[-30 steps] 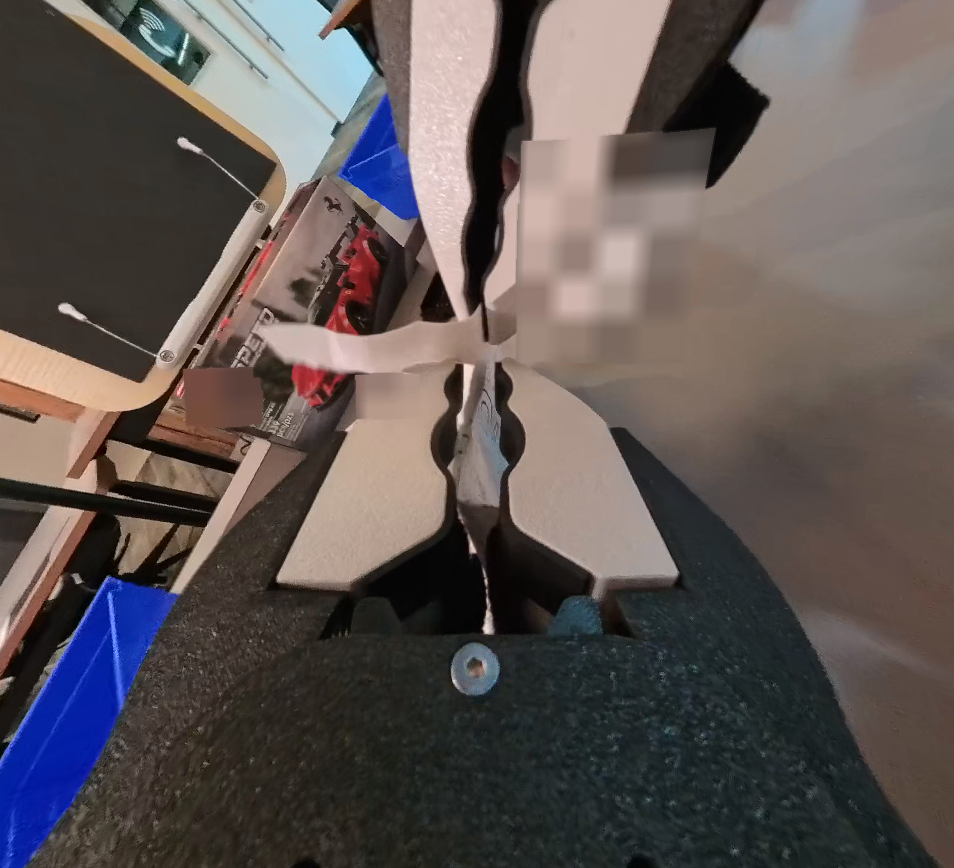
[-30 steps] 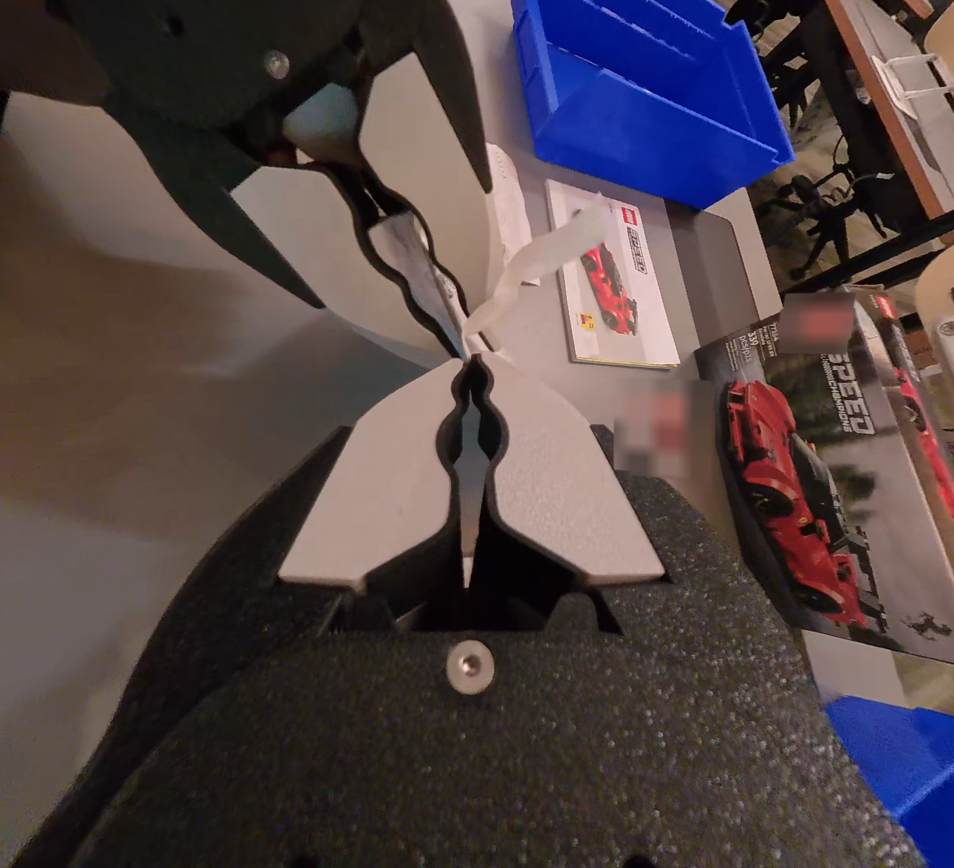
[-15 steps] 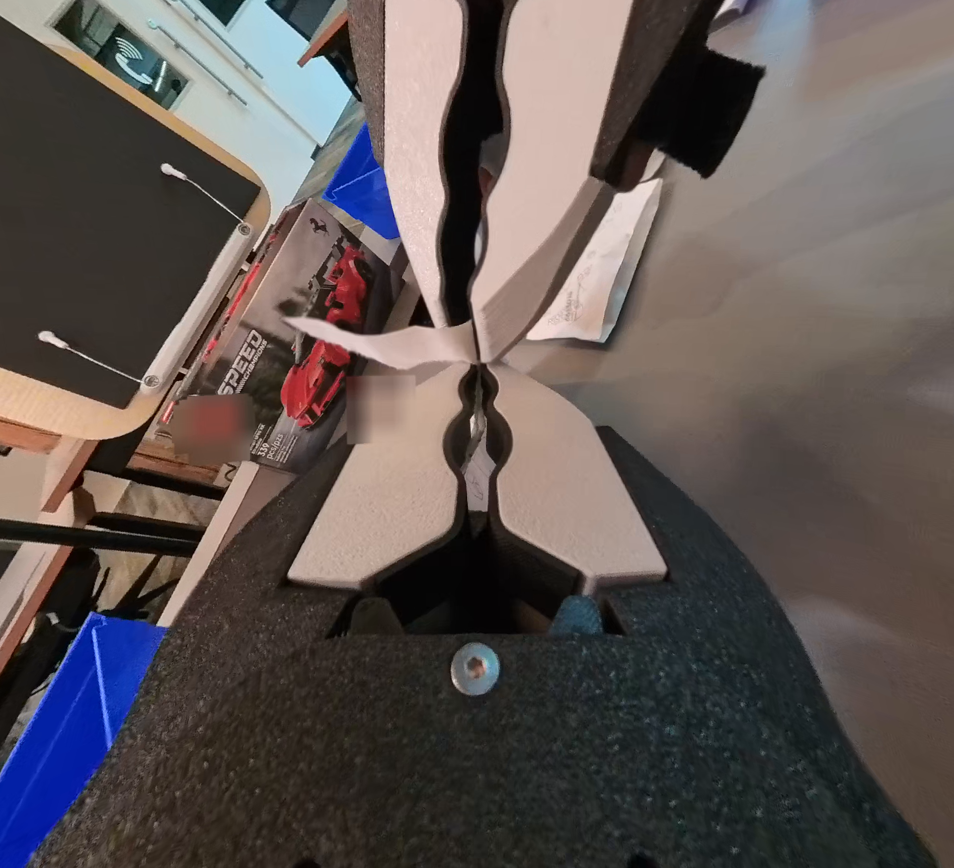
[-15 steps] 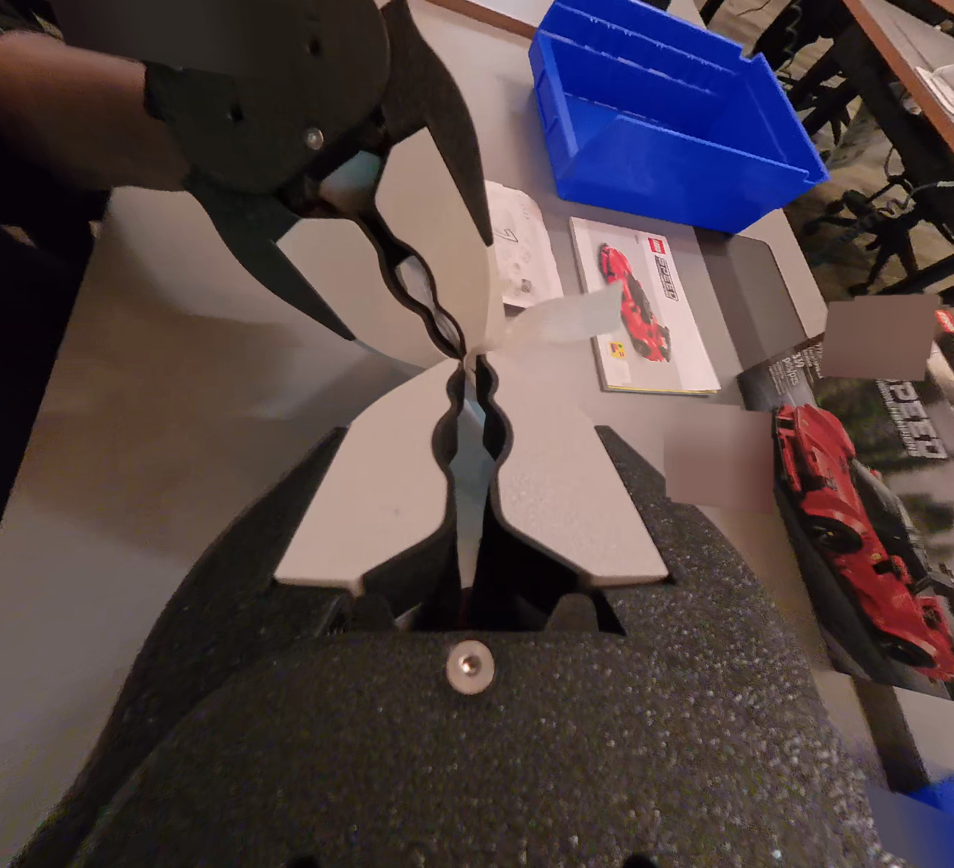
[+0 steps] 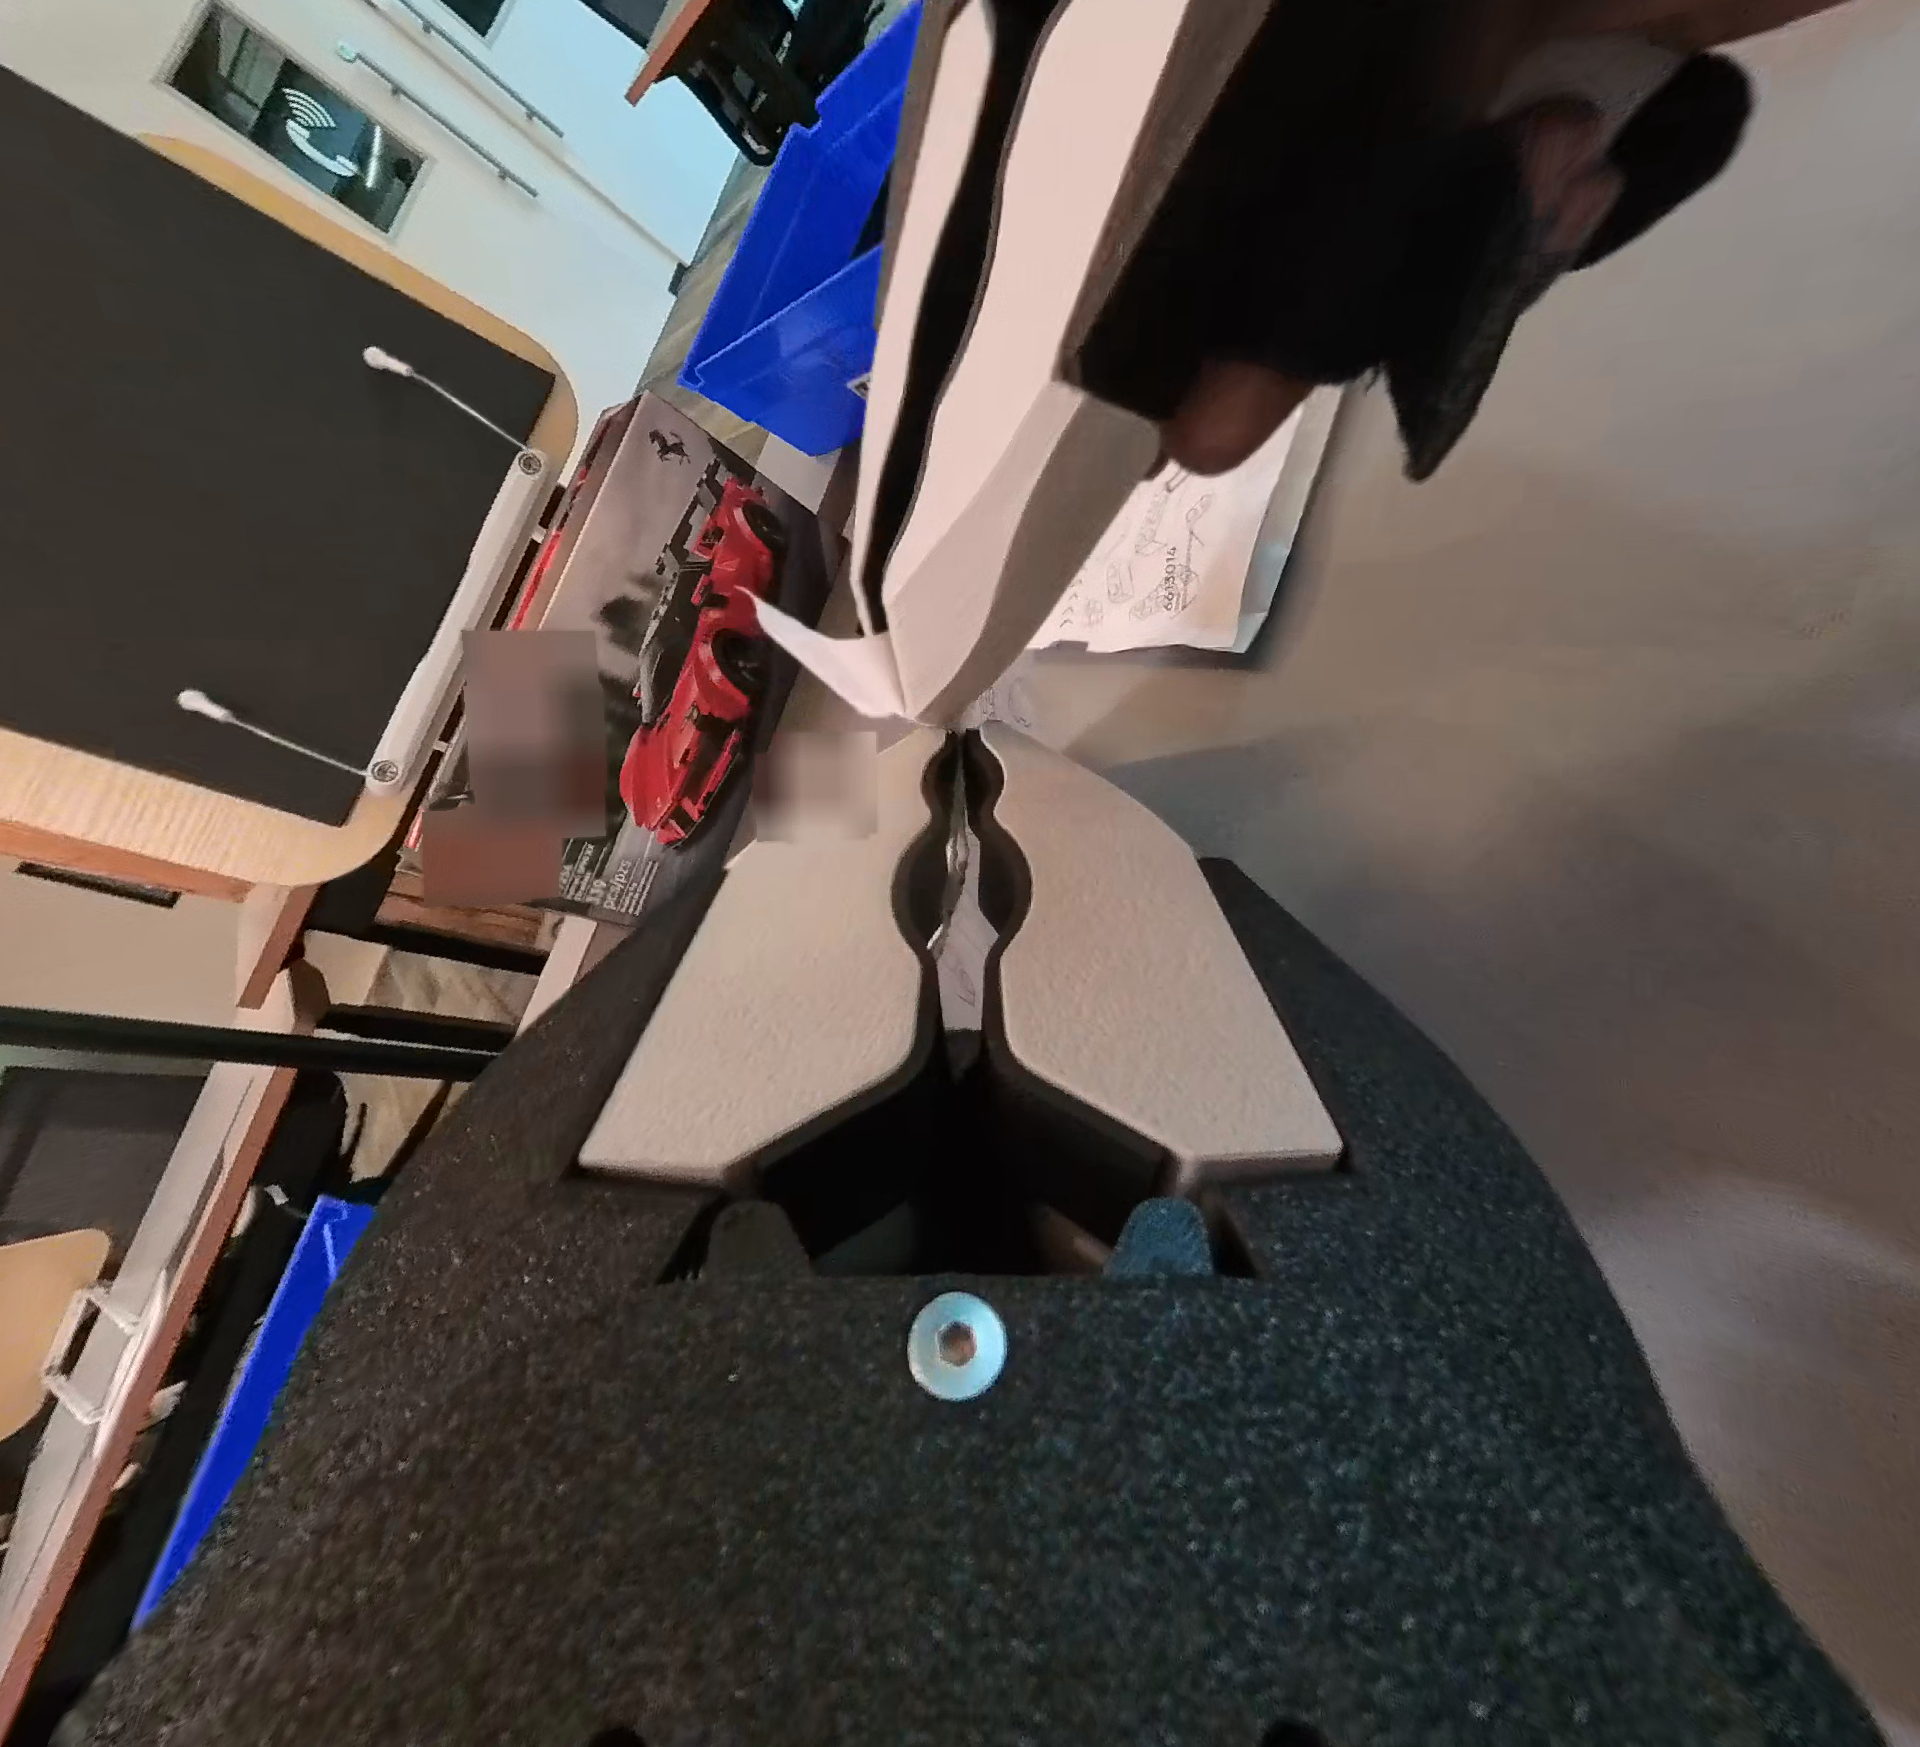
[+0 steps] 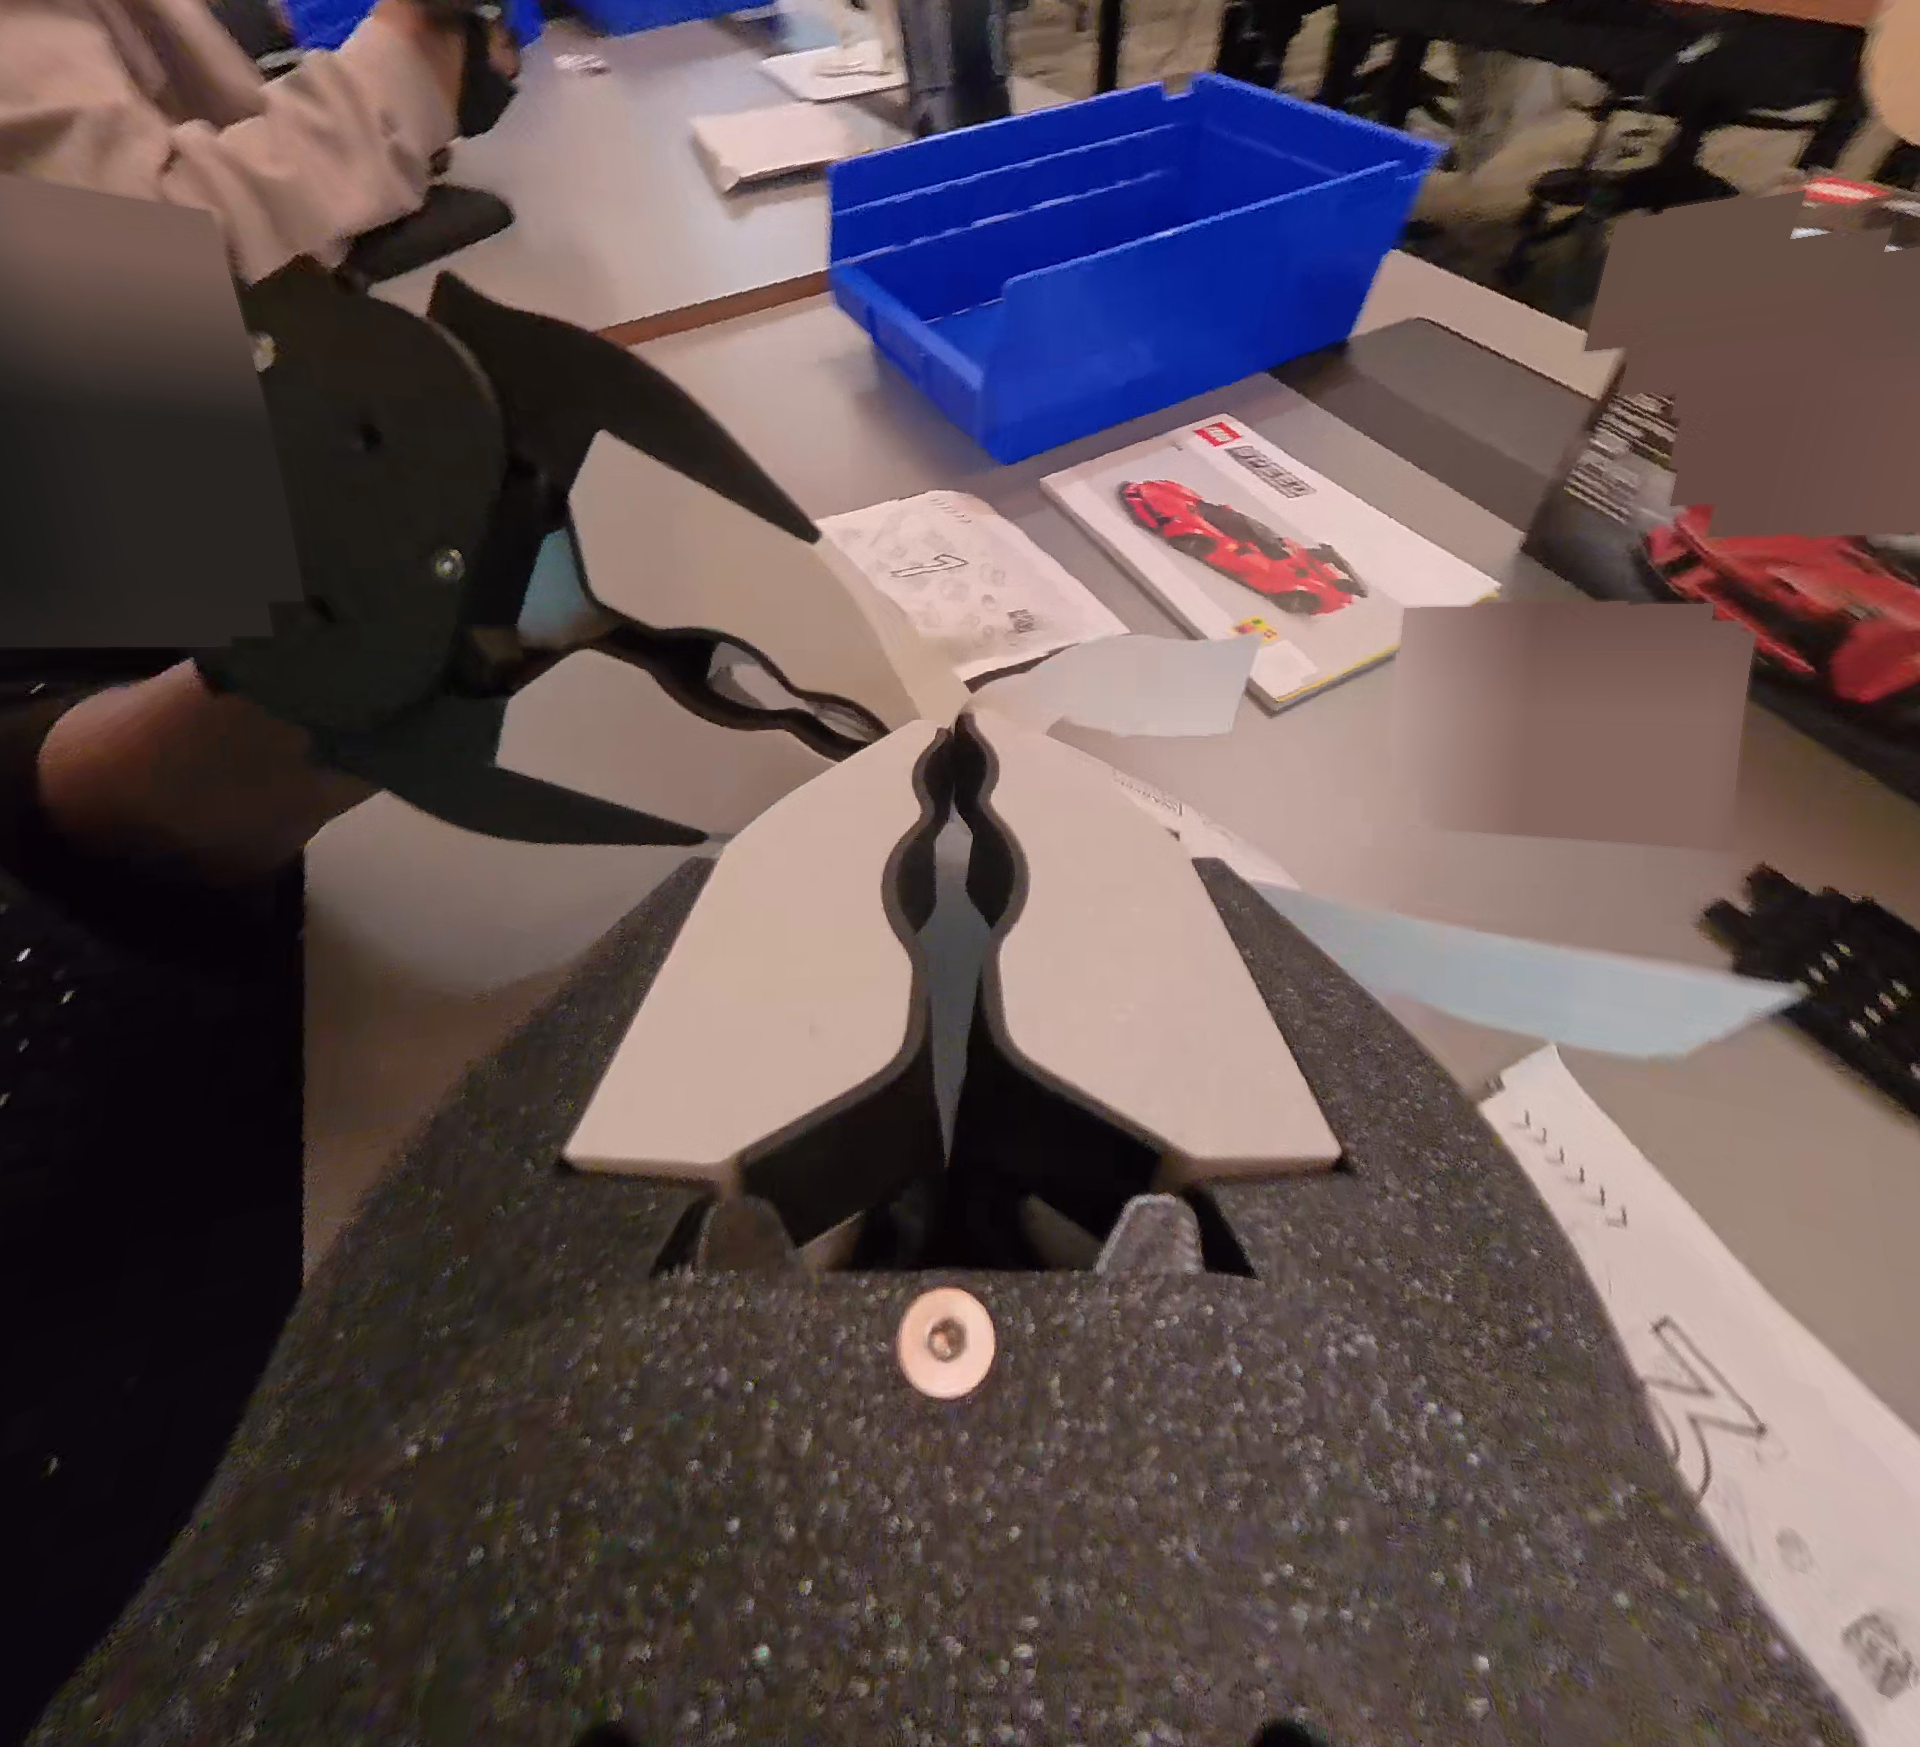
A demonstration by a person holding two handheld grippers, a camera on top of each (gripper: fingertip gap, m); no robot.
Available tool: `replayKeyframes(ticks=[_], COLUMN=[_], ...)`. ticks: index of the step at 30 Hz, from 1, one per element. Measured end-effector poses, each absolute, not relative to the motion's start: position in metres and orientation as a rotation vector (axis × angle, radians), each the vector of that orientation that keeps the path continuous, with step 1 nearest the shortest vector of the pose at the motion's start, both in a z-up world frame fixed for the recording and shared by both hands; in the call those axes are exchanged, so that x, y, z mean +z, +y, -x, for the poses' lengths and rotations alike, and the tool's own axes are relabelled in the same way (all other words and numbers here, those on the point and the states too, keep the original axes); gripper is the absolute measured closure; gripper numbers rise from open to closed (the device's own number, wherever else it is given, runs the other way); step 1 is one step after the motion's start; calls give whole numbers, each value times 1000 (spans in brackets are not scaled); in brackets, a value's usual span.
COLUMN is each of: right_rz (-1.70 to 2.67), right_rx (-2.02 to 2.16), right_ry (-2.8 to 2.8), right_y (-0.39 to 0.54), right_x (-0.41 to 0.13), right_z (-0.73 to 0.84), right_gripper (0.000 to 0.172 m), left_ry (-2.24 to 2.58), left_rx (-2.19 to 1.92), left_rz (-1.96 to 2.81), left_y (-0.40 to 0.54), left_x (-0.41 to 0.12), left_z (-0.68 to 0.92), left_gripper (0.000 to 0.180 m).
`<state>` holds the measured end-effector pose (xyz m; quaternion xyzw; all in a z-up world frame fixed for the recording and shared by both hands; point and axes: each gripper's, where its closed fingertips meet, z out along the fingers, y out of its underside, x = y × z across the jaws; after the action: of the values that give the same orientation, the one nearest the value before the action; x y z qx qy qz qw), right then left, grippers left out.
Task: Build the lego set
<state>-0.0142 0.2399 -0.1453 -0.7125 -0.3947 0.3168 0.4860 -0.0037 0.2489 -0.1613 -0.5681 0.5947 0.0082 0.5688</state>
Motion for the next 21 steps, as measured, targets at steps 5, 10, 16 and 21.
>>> replayKeyframes(ticks=[5, 10, 16, 21], right_rz=[1766, 1792, 1798, 1779], right_rx=[532, 629, 583, 567], right_ry=[-761, -708, -683, -663], right_y=[257, 255, 263, 266], right_x=[-146, -149, -149, -145], right_z=[-12, -18, -27, -31], right_gripper=[172, 172, 172, 172], left_ry=[1423, 1465, 1463, 1452], left_rx=[74, 13, -7, -34], left_rz=[1278, 1275, 1309, 1339], left_y=[240, 237, 235, 235], left_x=[-161, -159, -164, -164], left_z=[-6, -9, -10, -12], left_gripper=[180, 180, 180, 180])
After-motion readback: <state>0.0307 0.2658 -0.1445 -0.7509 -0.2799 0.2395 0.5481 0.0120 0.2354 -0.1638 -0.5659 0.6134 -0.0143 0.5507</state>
